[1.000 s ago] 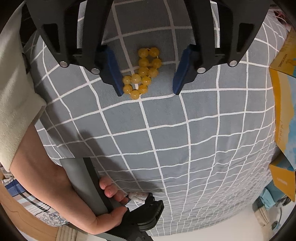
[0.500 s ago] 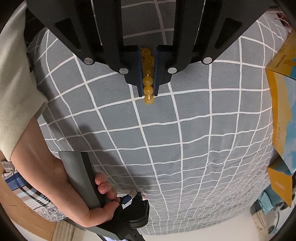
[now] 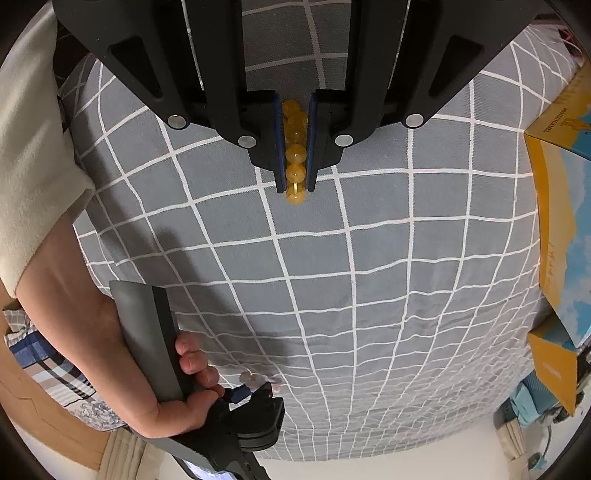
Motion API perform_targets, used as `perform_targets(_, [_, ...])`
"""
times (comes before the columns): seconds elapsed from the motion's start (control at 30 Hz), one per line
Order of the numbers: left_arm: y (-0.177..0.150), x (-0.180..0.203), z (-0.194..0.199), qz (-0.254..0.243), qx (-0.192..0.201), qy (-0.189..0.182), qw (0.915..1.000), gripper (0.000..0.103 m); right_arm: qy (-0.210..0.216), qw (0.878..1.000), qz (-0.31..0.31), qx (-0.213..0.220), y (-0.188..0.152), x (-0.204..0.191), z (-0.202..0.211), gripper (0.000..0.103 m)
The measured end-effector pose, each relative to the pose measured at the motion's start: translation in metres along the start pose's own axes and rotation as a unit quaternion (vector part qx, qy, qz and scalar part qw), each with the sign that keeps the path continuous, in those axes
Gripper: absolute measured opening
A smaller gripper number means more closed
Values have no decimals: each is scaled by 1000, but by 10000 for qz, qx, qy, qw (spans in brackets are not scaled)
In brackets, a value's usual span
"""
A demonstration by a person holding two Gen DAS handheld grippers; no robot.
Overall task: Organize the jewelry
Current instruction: 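Lift and carry both held bracelets over the white box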
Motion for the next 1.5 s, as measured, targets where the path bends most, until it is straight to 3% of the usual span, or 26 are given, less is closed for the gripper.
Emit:
perform_targets(0.87, [26, -47, 38, 438, 374, 276, 9980, 9, 95, 9990, -56, 444, -13, -30, 79, 18])
perform_targets(1.17, [50, -68, 72, 477, 568, 462, 9962, 9, 22, 9978, 40, 663, -20, -53, 125, 19])
perform_targets(1.5, [68, -118, 119, 719, 846, 839, 9903, 9, 116, 9948, 325, 955, -32, -103, 177, 19])
Point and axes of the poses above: each gripper's, at about its wrist camera, not at the fingertips, and z roughly against the way its jaws point, x to its right, y to its top, the point moved 6 cm from there along -z, roughly the way its jaws point, and after that the axes turned 4 degrees about y, right-handed, at the moved point
